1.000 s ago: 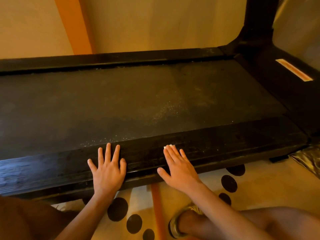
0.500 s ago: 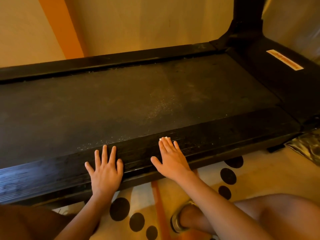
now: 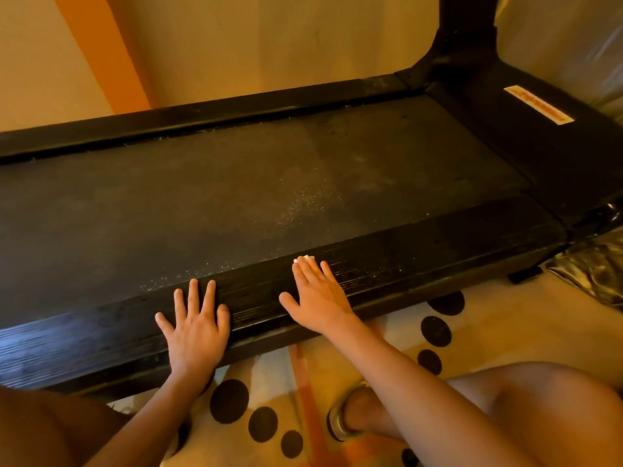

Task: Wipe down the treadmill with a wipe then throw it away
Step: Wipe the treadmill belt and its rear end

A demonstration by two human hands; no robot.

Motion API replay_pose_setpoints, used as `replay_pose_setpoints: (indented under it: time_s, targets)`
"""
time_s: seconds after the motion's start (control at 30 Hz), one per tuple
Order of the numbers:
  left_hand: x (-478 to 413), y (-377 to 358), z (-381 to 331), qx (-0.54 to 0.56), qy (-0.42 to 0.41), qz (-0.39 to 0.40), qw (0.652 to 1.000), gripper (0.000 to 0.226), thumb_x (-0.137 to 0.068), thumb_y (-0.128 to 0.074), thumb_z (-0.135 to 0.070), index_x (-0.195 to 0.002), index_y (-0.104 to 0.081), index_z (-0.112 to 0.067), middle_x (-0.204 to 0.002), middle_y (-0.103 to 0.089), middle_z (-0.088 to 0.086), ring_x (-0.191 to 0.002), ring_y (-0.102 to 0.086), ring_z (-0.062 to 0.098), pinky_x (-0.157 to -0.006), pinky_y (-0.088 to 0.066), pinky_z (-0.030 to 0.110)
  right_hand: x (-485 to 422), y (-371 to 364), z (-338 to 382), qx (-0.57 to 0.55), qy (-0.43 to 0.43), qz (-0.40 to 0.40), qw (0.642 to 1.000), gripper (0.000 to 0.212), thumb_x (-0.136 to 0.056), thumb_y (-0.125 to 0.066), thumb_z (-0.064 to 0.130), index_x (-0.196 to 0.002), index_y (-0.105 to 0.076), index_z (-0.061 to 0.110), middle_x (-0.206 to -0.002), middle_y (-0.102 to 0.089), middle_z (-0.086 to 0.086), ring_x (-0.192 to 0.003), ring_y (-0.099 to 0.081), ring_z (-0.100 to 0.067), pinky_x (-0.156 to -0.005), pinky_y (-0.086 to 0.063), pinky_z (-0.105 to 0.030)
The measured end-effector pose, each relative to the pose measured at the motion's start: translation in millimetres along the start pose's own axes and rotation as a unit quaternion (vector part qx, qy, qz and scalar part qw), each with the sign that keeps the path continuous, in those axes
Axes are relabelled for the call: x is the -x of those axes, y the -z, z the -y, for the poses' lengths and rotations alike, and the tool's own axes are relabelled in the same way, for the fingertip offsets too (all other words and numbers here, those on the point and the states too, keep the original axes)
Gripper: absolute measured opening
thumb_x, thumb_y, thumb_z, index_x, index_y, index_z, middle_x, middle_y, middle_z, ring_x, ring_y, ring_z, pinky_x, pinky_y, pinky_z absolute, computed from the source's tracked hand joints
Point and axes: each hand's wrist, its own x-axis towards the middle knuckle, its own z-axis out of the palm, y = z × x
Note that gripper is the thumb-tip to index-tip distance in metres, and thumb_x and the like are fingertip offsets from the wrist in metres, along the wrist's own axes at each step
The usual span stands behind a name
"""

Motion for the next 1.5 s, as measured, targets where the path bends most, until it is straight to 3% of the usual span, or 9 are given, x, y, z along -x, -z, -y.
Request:
replay_pose_setpoints:
  time_s: [0.2,0.43,0.63,0.87,1.07,1.3,1.5]
  targets:
    - [-0.4,-1.5,0.3,0.003,-0.005,-0.009,1.000,0.074,-0.096,-0.003,-0.060,-0.164,-0.009,-0.031,-0.172,-0.002,0.003,-0.158,0.006,0.030,-0.120,0.000,0.067,-13.0,11.5,-20.7,-0.001,-0.073,-0.014,0.997,0.076,-0.107,-0.023,0.059,-0.165,-0.002,0.013,-0.172,0.004,-0.006,-0.158,0.009,-0.021,-0.127,0.007,-0.042]
    - [0.4,-2.1,-1.9,0.004,0.002,-0.011,1.000,0.075,-0.095,-0.002,-0.060,-0.164,-0.009,-0.032,-0.172,-0.002,0.003,-0.158,0.006,0.030,-0.120,0.002,0.066,10.8,-1.6,-3.7,0.008,0.001,-0.001,1.000,0.075,-0.107,-0.024,0.057,-0.164,0.001,0.015,-0.172,0.007,-0.004,-0.158,0.012,-0.019,-0.127,0.008,-0.040]
    - [0.3,-0.5,-1.0,0.007,-0.003,-0.013,1.000,0.074,-0.096,-0.003,-0.060,-0.164,-0.010,-0.031,-0.172,-0.002,0.003,-0.158,0.006,0.030,-0.120,0.002,0.067,-9.7,9.6,-12.8,0.008,-0.061,-0.006,0.998,0.077,-0.107,-0.024,0.059,-0.165,-0.002,0.014,-0.173,0.004,-0.006,-0.158,0.009,-0.021,-0.128,0.005,-0.043]
    - [1.7,-1.7,-0.4,0.002,-0.005,-0.016,1.000,0.072,-0.097,-0.005,-0.059,-0.164,-0.012,-0.031,-0.172,-0.004,0.004,-0.158,0.004,0.032,-0.119,0.001,0.067,40.0,-17.6,14.2,-0.002,0.032,0.001,0.999,0.075,-0.107,-0.025,0.057,-0.164,0.001,0.016,-0.172,0.009,-0.002,-0.157,0.015,-0.017,-0.129,0.003,-0.042]
    - [0.8,-1.5,-0.4,0.002,-0.011,-0.013,1.000,0.072,-0.098,-0.007,-0.058,-0.164,-0.012,-0.030,-0.172,-0.005,0.004,-0.158,0.003,0.032,-0.119,0.000,0.068,27.2,-3.7,-20.6,0.009,-0.063,-0.025,0.998,0.075,-0.107,-0.021,0.059,-0.165,-0.001,0.015,-0.172,0.005,-0.003,-0.158,0.010,-0.019,-0.128,0.004,-0.041]
    - [1.6,-1.0,-0.9,0.005,-0.004,-0.018,1.000,0.071,-0.098,-0.008,-0.057,-0.164,-0.014,-0.030,-0.172,-0.007,0.006,-0.158,0.001,0.033,-0.119,-0.001,0.069,60.2,-23.5,-9.5,0.001,0.015,-0.008,1.000,0.074,-0.107,-0.022,0.058,-0.164,0.004,0.019,-0.171,0.013,0.000,-0.156,0.019,-0.015,-0.129,0.004,-0.043]
    - [1.5,-0.2,-1.5,0.007,-0.007,-0.016,1.000,0.071,-0.099,-0.007,-0.058,-0.164,-0.013,-0.030,-0.172,-0.006,0.005,-0.158,0.001,0.033,-0.120,-0.001,0.069,43.1,-5.7,-39.7,0.006,-0.078,-0.038,0.996,0.076,-0.106,-0.021,0.059,-0.164,0.002,0.015,-0.172,0.007,-0.004,-0.157,0.013,-0.019,-0.128,0.005,-0.041]
